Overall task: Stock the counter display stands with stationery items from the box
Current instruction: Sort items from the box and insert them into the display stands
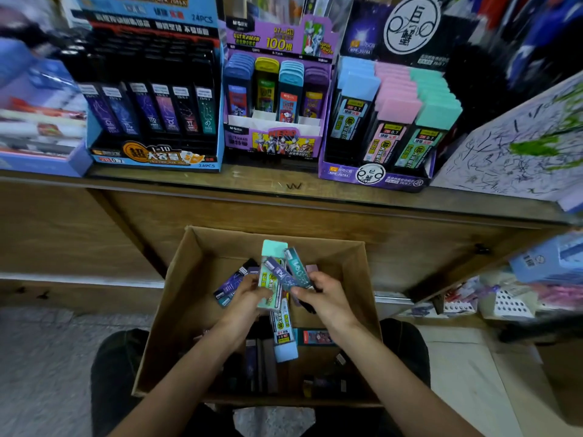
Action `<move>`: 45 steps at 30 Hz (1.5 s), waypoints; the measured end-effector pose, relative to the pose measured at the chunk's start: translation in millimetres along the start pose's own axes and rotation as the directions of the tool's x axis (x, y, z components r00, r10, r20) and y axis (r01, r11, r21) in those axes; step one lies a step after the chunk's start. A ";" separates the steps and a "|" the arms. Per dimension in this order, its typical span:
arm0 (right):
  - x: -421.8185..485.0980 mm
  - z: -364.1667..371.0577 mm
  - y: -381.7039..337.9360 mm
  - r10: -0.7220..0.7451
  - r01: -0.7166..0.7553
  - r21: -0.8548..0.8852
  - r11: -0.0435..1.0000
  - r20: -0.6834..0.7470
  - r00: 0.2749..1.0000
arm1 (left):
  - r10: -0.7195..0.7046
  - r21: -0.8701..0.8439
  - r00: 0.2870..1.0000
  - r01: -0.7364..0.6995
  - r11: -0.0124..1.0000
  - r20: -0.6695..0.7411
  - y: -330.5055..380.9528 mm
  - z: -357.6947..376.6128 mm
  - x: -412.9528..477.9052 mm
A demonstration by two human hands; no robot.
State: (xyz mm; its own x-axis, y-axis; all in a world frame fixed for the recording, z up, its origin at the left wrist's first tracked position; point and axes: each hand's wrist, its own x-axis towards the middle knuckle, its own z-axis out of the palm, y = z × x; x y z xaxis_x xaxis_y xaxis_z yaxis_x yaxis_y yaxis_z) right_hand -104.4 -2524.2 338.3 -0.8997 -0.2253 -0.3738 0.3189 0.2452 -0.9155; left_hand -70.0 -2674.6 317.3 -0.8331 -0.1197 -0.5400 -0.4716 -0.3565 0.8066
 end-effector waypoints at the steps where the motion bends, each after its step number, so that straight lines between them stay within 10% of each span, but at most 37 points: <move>1: -1.8 4.2 -4.7 -0.029 0.029 -0.015 0.999 0.020 0.999 | 0.026 -0.076 1.000 -0.025 0.997 0.013 5.2 4.4 -2.5; 11: 2.2 -4.9 -64.1 -0.030 0.271 -0.534 0.801 0.416 0.909 | 0.192 0.239 0.970 -0.225 0.945 0.152 56.4 -20.6 -26.2; 20: 4.2 -24.4 -82.8 0.164 -0.044 -0.247 0.968 0.491 0.856 | 0.288 0.284 0.948 -0.315 0.906 0.134 68.3 -21.1 -36.0; 27: -0.6 -18.0 -83.2 -0.023 -0.033 0.169 0.985 0.321 0.947 | 0.270 0.313 0.950 -0.308 0.899 0.157 72.7 -22.4 -36.2; 36: -3.2 -1.4 -115.1 -0.127 0.076 0.173 0.982 0.305 0.944 | 0.172 -0.028 0.920 -0.173 0.984 0.351 102.0 -21.0 -44.9; 45: -0.8 12.7 -139.9 -0.204 0.204 0.024 0.979 0.206 0.957 | 0.197 -0.117 0.954 -0.174 0.978 0.227 106.7 -26.9 -52.7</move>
State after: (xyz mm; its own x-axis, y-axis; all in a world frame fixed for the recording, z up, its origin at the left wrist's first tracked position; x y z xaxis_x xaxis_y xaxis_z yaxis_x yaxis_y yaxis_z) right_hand -144.6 -2570.2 464.8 -0.8650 -0.4597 -0.2013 0.1360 0.1714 -0.9758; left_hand -68.6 -2731.2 425.3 -0.9530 0.0263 -0.3018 -0.2826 -0.4364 0.8542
